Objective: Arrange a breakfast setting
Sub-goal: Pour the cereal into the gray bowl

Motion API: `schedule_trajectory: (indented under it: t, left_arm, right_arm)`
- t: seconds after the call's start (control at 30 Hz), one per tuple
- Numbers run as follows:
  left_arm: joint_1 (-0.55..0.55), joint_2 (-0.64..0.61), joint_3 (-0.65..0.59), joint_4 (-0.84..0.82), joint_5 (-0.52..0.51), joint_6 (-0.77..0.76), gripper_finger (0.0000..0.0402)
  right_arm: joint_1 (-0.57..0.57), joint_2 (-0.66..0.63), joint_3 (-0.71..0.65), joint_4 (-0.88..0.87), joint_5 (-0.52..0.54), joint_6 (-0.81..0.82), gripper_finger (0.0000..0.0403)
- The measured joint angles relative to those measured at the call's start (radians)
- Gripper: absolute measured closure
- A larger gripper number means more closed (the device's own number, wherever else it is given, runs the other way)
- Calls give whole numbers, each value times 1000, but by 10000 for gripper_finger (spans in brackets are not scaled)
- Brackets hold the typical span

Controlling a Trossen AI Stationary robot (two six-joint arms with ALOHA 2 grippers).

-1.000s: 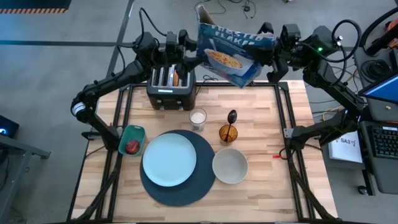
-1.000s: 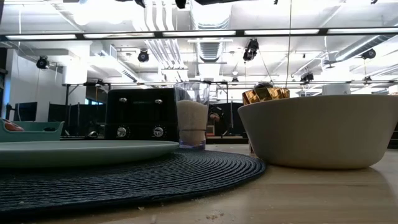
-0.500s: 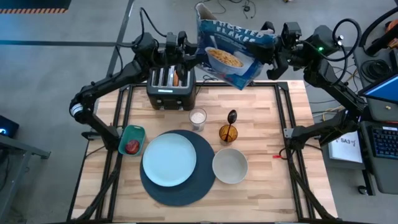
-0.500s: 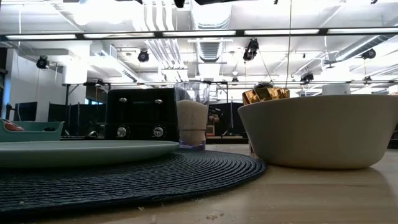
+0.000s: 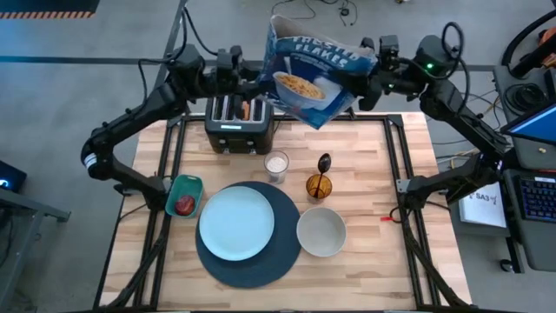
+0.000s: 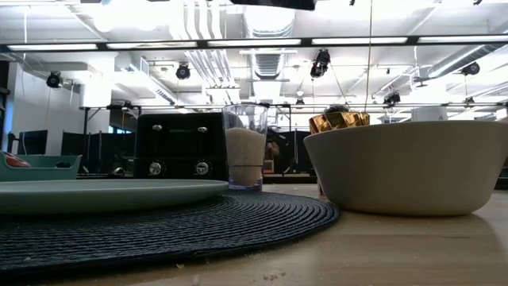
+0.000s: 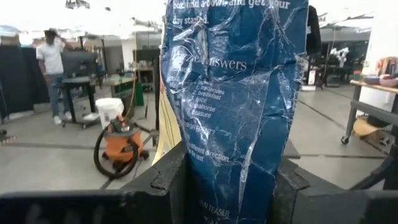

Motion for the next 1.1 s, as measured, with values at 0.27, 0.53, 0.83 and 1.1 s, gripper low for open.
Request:
schedule_trajectory:
  t: [0.27, 0.53, 0.83, 1.1]
  left_arm:
    - [1, -53, -1, -129, -95, 6, 284]
    - [-1, -70, -2, -138, -160, -48, 286]
    - [4, -119, -4, -200, -218, 14, 287]
    - [9, -191, -4, -337, -221, 140, 290]
  right_arm:
    - [-1, -10, 0, -52, 1, 27, 138]
    - [0, -16, 0, -55, 0, 36, 99]
    - [0, -52, 2, -100, -6, 36, 62]
    - [0, -76, 2, -185, 4, 35, 59]
